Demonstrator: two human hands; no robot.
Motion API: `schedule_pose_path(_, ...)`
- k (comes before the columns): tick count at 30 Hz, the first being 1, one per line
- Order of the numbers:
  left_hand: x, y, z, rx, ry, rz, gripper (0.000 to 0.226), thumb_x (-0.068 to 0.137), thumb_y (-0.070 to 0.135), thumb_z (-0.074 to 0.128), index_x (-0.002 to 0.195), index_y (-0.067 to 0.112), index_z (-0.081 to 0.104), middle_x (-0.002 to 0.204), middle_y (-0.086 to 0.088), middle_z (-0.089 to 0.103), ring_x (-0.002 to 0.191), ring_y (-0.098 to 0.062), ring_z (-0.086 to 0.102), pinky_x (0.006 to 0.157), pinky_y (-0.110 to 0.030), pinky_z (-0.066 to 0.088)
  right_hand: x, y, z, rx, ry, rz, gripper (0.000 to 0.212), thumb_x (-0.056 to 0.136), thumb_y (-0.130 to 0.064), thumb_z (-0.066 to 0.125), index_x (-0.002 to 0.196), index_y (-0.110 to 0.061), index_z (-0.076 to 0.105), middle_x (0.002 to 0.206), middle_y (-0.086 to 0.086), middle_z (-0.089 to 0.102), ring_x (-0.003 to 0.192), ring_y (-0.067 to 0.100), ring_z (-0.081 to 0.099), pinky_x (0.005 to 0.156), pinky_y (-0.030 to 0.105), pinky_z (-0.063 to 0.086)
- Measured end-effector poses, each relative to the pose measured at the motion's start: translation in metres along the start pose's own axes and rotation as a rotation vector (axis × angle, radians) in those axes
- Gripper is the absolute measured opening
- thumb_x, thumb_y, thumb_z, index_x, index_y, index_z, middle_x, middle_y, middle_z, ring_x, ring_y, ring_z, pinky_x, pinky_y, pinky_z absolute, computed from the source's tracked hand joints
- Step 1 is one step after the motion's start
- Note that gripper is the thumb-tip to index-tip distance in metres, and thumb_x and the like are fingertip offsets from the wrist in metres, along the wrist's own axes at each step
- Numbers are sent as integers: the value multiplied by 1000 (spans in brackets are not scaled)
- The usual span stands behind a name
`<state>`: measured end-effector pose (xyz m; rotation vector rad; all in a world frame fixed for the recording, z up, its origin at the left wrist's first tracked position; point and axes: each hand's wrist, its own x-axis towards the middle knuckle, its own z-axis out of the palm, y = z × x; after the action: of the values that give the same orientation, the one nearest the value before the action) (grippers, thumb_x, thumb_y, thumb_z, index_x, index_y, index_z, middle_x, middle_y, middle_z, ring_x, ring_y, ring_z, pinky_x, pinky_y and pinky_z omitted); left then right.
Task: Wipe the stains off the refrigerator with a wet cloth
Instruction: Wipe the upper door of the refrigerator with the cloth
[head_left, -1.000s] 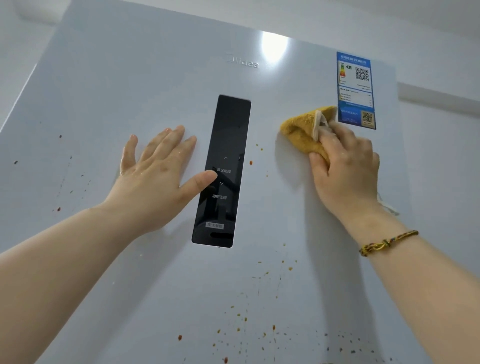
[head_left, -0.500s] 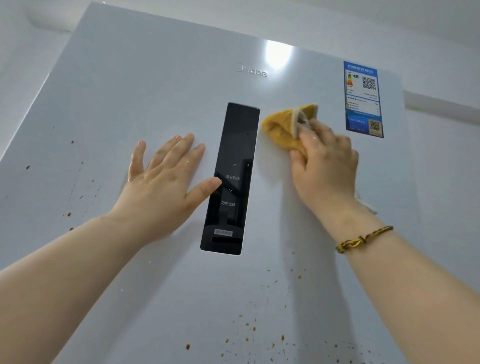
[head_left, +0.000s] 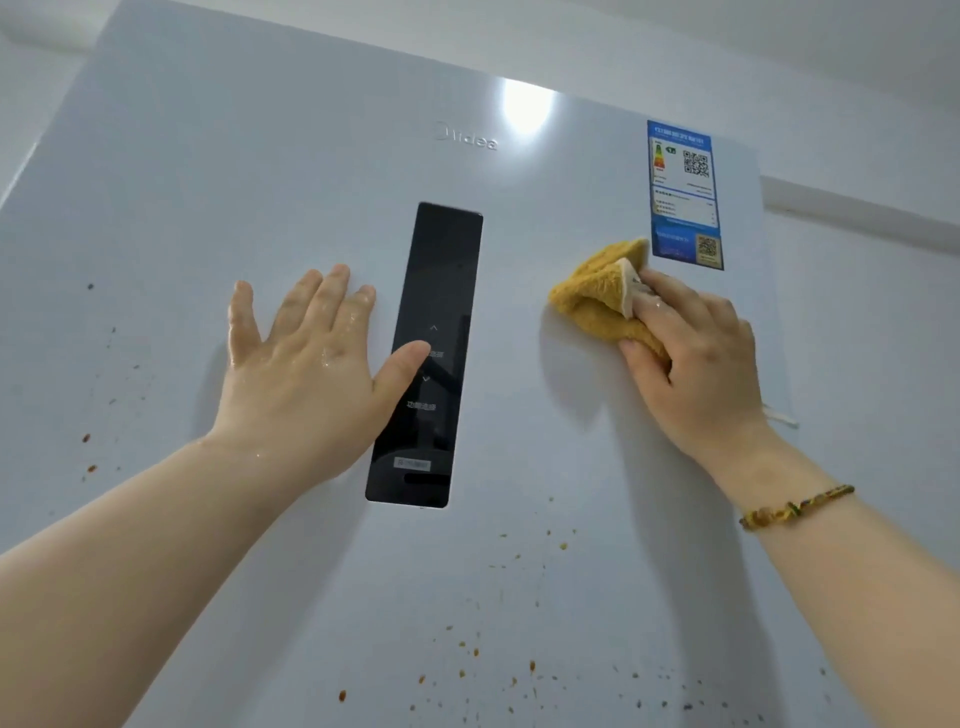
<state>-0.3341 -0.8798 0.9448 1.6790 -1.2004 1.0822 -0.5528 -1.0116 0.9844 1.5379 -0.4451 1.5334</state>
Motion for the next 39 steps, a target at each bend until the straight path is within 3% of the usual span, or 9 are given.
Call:
schedule_pose_path(8, -1, -5, 8, -63, 36, -9, 103, 59, 76, -2, 147, 23, 9, 156, 8, -3, 141, -7, -11, 111, -40, -13, -68, 12, -22, 40, -143, -474, 30, 93, -28, 37, 122, -25, 45, 132, -2, 43, 104, 21, 46, 84, 32, 34)
schedule_pose_path(10, -1, -3, 11, -38, 45, -3, 105, 58, 76, -3, 147, 22, 9, 156, 7, -3, 142, -8, -10, 111, -39, -13, -47, 39, -21, -14, -129, -366, 34, 88, -29, 41, 120, -21, 46, 131, 5, 50, 101, 24, 45, 83, 35, 34)
schedule_pose_path(14, 1, -2, 13, -51, 54, -18, 107, 57, 77, -2, 147, 20, 10, 156, 5, -1, 142, -9, -9, 112, -39, -11, -23, 70, -23, 40, -113, 120, 54, 80, -34, 37, 124, -10, 56, 132, 14, 53, 104, 41, 50, 89, 42, 35)
schedule_pose_path(16, 2, -2, 14, -69, 66, -22, 106, 58, 77, -1, 147, 20, 12, 156, 5, 1, 142, -10, -8, 112, -40, -8, -33, 69, -24, 103, -84, 237, 58, 79, -37, 34, 126, -10, 55, 136, 9, 49, 110, 39, 47, 92, 31, 27)
schedule_pose_path(18, 1, -1, 14, -71, 78, -20, 103, 62, 76, 3, 147, 20, 12, 156, 5, 1, 142, -9, -8, 112, -40, -8, -54, 62, -28, 140, -63, 240, 54, 80, -33, 37, 124, -8, 56, 135, 12, 50, 109, 36, 48, 91, 22, 24)
schedule_pose_path(25, 1, -2, 18, -91, 85, -30, 95, 68, 71, 11, 147, 18, 13, 156, 4, 2, 142, -10, -7, 112, -39, -9, -121, 49, -37, 141, -130, 9, 40, 97, -42, 31, 124, -17, 47, 133, 5, 44, 112, 25, 44, 97, 27, 29)
schedule_pose_path(28, 3, -8, 20, -86, 101, -16, 103, 62, 76, 5, 146, 18, 16, 156, 3, 5, 142, -11, -5, 112, -43, -8, -76, 70, -29, 161, -93, 180, 50, 85, -31, 42, 126, -6, 53, 133, 16, 49, 115, 30, 44, 98, 29, 28)
schedule_pose_path(33, 4, -6, 21, -87, 104, -23, 97, 66, 74, 10, 146, 19, 16, 156, 4, 5, 142, -10, -4, 112, -43, -9, -53, 69, -27, 339, -69, 455, 57, 80, -31, 39, 134, -15, 45, 144, 6, 36, 131, 23, 31, 105, 22, 17)
schedule_pose_path(39, -1, -2, 21, -109, 126, -21, 87, 72, 65, 17, 146, 19, 15, 156, 4, 4, 142, -9, -6, 111, -38, -13, -132, 22, -33, 117, -98, 59, 36, 92, -29, 38, 125, -15, 47, 137, 8, 40, 121, 27, 39, 103, 45, 31)
